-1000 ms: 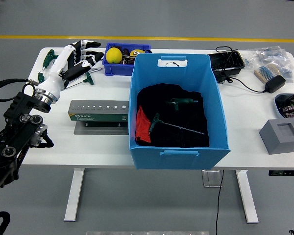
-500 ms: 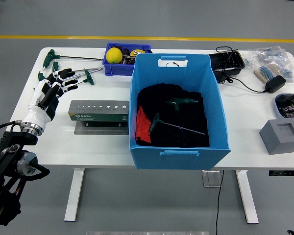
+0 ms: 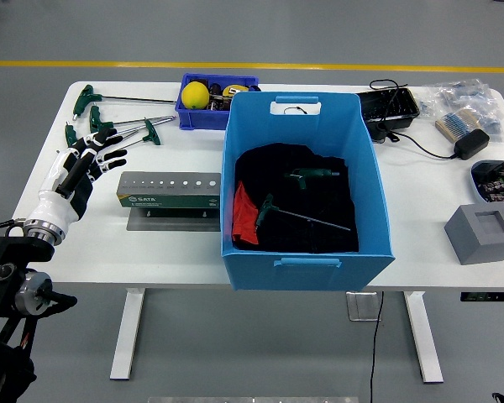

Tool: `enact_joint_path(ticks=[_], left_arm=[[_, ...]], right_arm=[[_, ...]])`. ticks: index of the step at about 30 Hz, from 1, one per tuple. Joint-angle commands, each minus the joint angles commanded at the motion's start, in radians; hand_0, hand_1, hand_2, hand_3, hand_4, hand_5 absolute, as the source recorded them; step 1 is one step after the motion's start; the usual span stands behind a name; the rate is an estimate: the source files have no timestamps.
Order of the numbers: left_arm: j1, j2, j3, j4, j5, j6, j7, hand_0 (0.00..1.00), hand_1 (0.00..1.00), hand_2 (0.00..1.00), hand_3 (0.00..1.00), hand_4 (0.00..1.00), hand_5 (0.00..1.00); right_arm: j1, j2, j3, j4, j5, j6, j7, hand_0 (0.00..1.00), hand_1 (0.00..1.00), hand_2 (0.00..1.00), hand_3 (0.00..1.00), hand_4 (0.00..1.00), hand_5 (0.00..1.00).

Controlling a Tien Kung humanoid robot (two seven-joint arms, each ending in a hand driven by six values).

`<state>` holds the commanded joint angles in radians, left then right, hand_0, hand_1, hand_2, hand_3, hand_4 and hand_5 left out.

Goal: Lift tool from toolbox,place it in box,lift tool from toolbox,place it in box

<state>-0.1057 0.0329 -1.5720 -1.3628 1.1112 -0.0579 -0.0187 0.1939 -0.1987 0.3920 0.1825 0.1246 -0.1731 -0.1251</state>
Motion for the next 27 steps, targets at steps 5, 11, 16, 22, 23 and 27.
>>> enact_joint_path(ticks=[5,11,16,22,23,27], left_arm=[[0.057,-0.007,-0.014,-0.034,-0.022,0.023,-0.063,0.769,0.774,0.862,0.748,0.899,0.699],[0.080,-0.005,-0.022,-0.048,-0.017,0.016,-0.052,0.765,0.771,0.860,0.746,0.891,0.703],[0.079,-0.003,-0.027,-0.057,-0.014,0.014,-0.042,0.762,0.772,0.859,0.753,0.889,0.708],[0.083,0.006,-0.020,-0.061,-0.026,0.013,-0.049,0.804,0.832,0.911,0.798,0.896,0.731],[0.083,0.007,-0.019,-0.061,-0.028,0.012,-0.050,0.804,0.832,0.911,0.798,0.896,0.731],[0.087,0.008,-0.009,-0.059,-0.041,0.006,-0.056,0.804,0.832,0.911,0.798,0.896,0.731]], right_arm=[[-0.001,0.002,-0.002,-0.001,0.002,0.001,0.000,0.683,0.648,0.701,0.555,0.776,0.661],[-0.003,0.004,0.002,-0.001,-0.005,0.000,-0.002,0.684,0.649,0.703,0.555,0.777,0.663],[-0.001,0.004,-0.003,0.000,-0.002,0.000,-0.001,0.683,0.649,0.703,0.556,0.778,0.663],[0.001,0.003,-0.012,0.000,0.009,0.001,0.002,0.685,0.649,0.702,0.555,0.778,0.663],[0.001,0.003,-0.013,0.000,0.010,0.001,0.002,0.685,0.649,0.702,0.555,0.778,0.663],[0.002,0.003,-0.015,0.001,0.012,0.001,0.002,0.685,0.649,0.702,0.555,0.778,0.663]])
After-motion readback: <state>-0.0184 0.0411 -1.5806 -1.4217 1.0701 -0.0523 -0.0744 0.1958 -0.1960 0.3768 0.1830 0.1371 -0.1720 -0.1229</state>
